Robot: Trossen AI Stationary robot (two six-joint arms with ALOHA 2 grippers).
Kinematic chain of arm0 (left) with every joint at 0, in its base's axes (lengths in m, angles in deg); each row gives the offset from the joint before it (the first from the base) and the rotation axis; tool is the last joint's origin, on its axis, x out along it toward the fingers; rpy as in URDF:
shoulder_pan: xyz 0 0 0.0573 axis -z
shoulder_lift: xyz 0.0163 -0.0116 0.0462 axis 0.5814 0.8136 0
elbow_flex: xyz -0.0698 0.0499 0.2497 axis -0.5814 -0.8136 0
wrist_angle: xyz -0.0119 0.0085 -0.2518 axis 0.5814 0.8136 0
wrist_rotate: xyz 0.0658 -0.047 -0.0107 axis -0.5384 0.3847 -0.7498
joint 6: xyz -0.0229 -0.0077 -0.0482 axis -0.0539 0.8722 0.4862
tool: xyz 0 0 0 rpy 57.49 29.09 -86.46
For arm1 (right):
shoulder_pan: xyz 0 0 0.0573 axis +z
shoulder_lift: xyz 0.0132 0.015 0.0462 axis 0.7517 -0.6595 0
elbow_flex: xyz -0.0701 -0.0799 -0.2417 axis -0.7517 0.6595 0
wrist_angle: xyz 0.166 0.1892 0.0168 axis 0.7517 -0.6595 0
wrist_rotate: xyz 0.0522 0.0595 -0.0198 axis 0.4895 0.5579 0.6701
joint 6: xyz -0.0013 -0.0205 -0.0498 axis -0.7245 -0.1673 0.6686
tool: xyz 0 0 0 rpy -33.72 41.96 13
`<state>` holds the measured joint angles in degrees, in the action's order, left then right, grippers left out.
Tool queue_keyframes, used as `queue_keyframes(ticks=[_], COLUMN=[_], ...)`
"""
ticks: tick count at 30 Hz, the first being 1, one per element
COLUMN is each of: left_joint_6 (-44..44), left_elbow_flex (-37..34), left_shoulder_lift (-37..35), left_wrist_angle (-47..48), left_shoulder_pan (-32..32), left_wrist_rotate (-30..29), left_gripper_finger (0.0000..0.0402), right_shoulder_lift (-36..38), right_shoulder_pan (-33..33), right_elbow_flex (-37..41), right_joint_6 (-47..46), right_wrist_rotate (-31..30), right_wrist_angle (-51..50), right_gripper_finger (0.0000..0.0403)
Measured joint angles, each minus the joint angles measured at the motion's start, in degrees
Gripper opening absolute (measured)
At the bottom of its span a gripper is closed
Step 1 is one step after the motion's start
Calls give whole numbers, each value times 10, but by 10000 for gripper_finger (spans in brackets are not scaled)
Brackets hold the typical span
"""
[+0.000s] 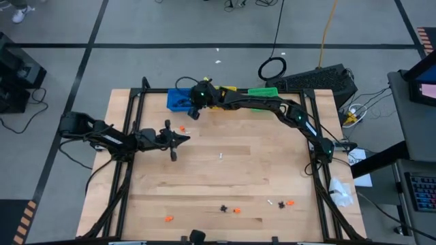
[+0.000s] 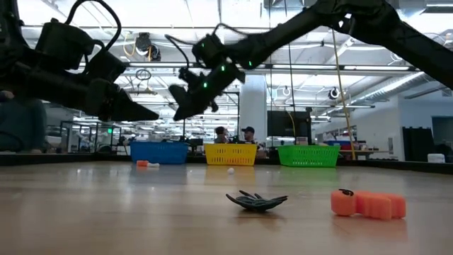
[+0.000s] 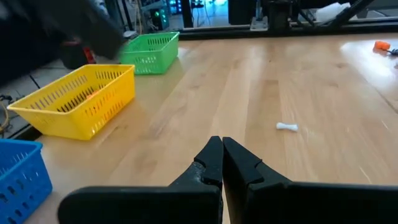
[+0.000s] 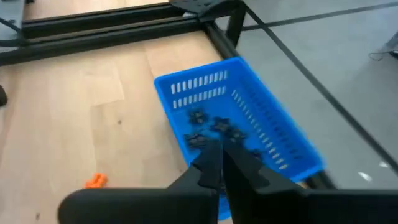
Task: Sort Halloween decoration
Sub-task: Put the orange skeleton toy into the yellow bin
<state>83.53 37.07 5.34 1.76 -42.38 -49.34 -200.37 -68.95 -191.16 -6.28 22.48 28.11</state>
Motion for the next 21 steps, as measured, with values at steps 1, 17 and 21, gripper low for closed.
queue_keyframes(ticks=[1, 17, 21], left_joint_6=[0, -46, -110], left_elbow_flex=[0, 214, 333], left_shoulder_lift=[0, -6, -6], left_wrist_angle=[0, 475, 742], left_shoulder_pan=[0, -62, -81], left_wrist_rotate=[0, 101, 100], left_gripper_finger=[0, 0, 0], right_shoulder_lift=[-1, 344, 452], right_shoulder_pan=[2, 25, 23], right_elbow_flex=[23, 526, 622], right_joint_6=[-7, -23, -9], right_wrist_rotate=[6, -35, -47], right_wrist_angle=[32, 286, 287], right_gripper_finger=[2, 0, 0])
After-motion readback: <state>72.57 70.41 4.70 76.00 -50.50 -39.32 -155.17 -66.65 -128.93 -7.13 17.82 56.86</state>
